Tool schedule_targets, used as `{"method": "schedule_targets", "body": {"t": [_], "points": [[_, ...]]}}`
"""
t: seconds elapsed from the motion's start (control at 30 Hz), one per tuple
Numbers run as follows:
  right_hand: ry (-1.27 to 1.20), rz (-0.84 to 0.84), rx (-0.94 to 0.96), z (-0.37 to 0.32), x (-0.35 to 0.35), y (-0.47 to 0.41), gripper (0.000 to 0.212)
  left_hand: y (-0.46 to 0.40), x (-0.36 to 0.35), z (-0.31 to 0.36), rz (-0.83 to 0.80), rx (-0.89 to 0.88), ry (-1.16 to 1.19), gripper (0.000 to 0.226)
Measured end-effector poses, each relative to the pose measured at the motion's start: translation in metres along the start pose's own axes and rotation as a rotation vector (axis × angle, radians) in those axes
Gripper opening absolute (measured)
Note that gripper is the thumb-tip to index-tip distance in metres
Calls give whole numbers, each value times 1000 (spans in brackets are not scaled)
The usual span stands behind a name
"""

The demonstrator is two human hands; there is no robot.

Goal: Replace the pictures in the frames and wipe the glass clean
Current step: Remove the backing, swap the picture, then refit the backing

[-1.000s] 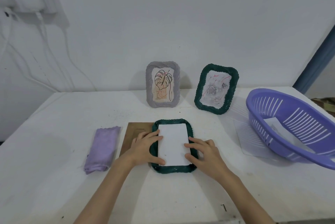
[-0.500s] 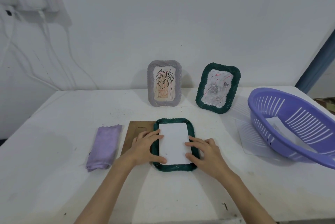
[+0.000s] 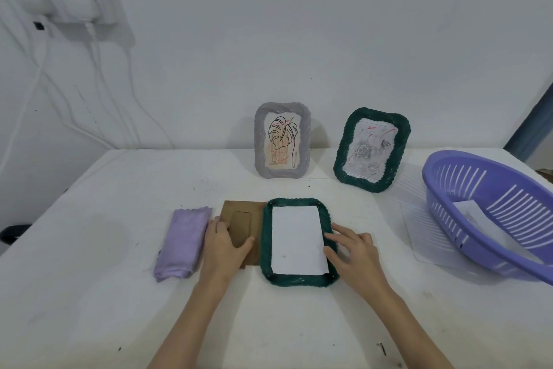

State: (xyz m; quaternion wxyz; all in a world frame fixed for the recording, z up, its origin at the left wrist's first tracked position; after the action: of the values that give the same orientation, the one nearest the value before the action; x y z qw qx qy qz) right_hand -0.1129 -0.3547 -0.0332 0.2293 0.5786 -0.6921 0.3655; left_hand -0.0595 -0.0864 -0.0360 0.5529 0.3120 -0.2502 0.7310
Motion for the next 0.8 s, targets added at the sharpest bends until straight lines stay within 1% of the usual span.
{"method": "schedule_targets", "body": {"t": [0.13, 0.2, 0.27, 0.33, 0.37, 0.4, 0.47, 0.57, 0.63, 0.67, 0.73, 0.8], "points": [[4, -20, -7, 1, -2, -1, 31, 4, 11, 3, 106, 27, 31, 46], [-22, -32, -26, 2, -1, -1, 33, 4, 20, 7, 172, 22, 1, 49], [-66, -1, -33, 0, 4, -3, 37, 3, 32, 13, 244, 8, -26, 53], [-152, 38, -12, -10, 11, -8, 38, 5, 44, 25, 300, -24, 28, 55], [-227, 40, 6, -19, 13, -12, 37, 7, 47, 32, 300, -46, 86, 55], [-315, 28, 27, -29, 13, -17, 35, 9, 47, 40, 277, -67, 160, 54], [-471, -18, 73, -50, 13, -26, 32, 11, 37, 52, 164, -78, 314, 50], [-559, -61, 126, -68, 13, -36, 28, 18, 14, 64, -6, -60, 396, 49], [-534, -44, 137, -66, 16, -37, 25, 23, 4, 71, -83, -61, 433, 46], [-496, -37, 137, -61, 18, -37, 25, 24, 1, 72, -124, -58, 463, 40], [-414, -62, 121, -49, 19, -36, 29, 21, -5, 71, -194, -63, 466, 33], [-353, -127, 86, -36, 17, -33, 36, 17, -11, 66, -283, -61, 405, 39]]}}
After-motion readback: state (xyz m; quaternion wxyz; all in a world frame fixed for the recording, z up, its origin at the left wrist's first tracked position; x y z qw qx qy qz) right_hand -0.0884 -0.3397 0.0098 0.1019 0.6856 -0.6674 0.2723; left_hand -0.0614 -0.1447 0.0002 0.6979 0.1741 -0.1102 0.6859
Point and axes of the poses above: each hand's wrist, its own y-axis away from the middle knuckle, its own x-axis out of the back of the hand, z = x × y, the point moved 9 cm from there along -y, towards the middle knuckle, and after that the axes turned 7 degrees about x, right-handed, at the moved point
